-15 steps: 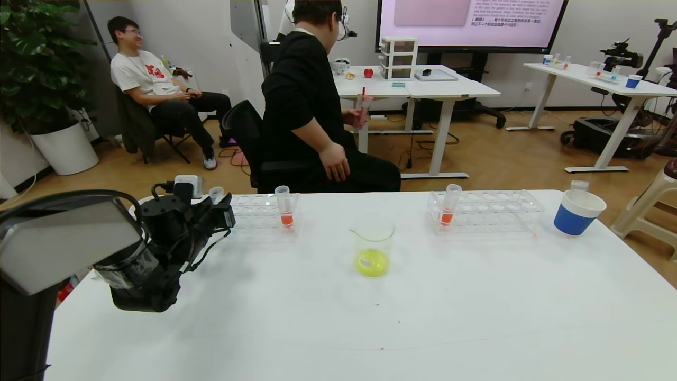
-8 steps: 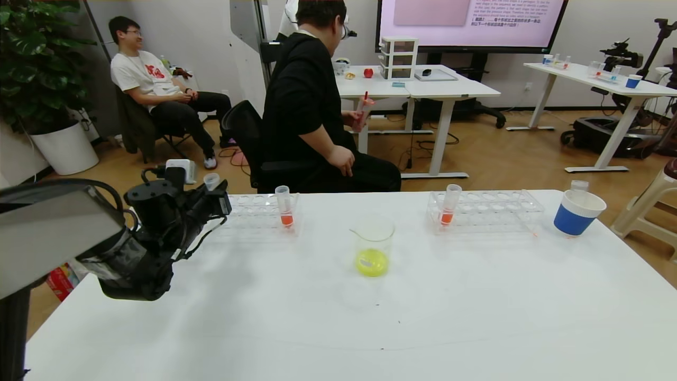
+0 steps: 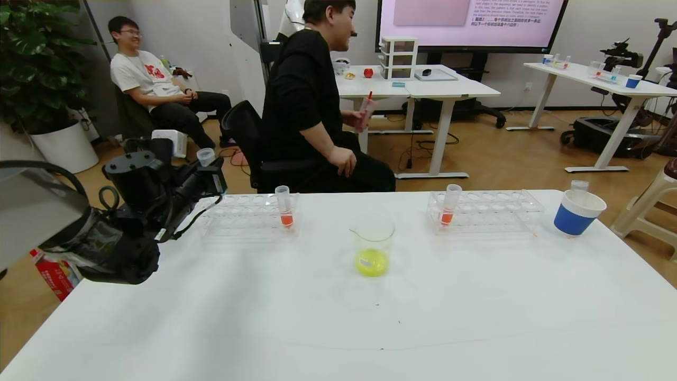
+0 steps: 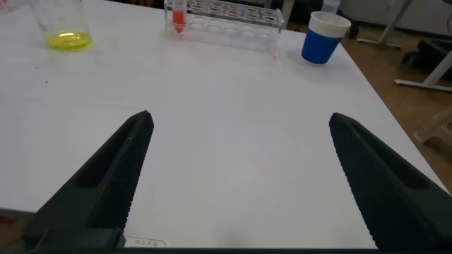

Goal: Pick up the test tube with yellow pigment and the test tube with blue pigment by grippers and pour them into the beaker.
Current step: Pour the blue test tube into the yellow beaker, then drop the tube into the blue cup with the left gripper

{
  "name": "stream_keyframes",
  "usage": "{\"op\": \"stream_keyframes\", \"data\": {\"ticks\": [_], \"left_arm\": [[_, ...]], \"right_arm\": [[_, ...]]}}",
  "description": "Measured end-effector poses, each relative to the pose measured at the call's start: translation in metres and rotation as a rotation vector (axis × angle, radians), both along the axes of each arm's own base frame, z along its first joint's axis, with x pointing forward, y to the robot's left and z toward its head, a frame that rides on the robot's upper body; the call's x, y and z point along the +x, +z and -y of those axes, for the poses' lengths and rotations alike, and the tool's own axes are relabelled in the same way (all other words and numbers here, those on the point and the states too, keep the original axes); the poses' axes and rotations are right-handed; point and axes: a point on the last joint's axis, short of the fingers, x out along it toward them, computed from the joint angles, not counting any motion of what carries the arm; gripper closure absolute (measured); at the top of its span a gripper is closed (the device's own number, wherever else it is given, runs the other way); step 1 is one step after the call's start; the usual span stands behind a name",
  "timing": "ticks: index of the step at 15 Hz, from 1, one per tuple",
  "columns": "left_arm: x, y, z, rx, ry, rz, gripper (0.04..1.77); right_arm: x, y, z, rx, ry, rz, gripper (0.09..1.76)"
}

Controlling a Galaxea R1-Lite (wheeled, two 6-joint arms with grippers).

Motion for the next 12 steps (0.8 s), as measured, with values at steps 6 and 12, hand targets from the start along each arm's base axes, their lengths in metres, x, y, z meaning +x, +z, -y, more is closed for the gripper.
{"op": "stream_keyframes", "data": {"ticks": [6,12], "left_arm": [[-0.003,0.038,0.049,0.132,-0.253,0.093,1.32],[-0.023,0.050,0.120,0.184,-0.642,0.138,1.32]], "right_arm": [[0.000,0.000,0.000,0.000,0.000,0.000,0.11],[0.000,0.000,0.000,0.000,-0.001,0.000,0.11]]}}
